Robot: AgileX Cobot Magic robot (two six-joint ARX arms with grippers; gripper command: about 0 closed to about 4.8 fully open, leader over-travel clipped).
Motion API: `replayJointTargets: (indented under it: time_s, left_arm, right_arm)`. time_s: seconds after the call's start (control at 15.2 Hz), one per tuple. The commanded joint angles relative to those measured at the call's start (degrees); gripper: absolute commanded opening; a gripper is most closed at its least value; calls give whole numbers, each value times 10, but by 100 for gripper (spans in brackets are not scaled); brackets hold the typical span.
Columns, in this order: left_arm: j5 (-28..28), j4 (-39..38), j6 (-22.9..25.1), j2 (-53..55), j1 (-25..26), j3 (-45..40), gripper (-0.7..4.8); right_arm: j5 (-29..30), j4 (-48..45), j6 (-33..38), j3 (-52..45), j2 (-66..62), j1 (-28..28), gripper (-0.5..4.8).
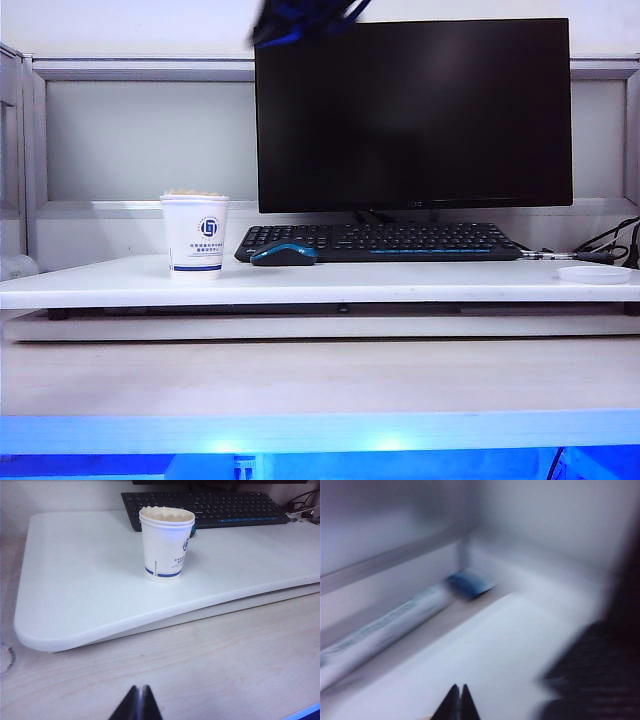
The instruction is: Pick up the badminton from the table and put it into the white paper cup.
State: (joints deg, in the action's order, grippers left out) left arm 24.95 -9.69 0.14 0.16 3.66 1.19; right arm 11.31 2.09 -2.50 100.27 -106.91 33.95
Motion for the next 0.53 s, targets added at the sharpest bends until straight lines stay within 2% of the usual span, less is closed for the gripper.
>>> replayJointTargets:
  time_s: [0.07, 0.39, 0.53]
  left_arm:
    - [5, -14, 6, 0, 1, 1, 21]
    - [2, -14, 9, 0, 0, 1, 21]
    - [1, -14, 9, 0, 0, 1, 21]
  right_arm:
    - [-60, 28, -25, 2, 30, -29, -6]
    - [-72, 70, -20, 1, 116, -126, -6]
    - [-76, 122, -21, 1, 162, -165, -6]
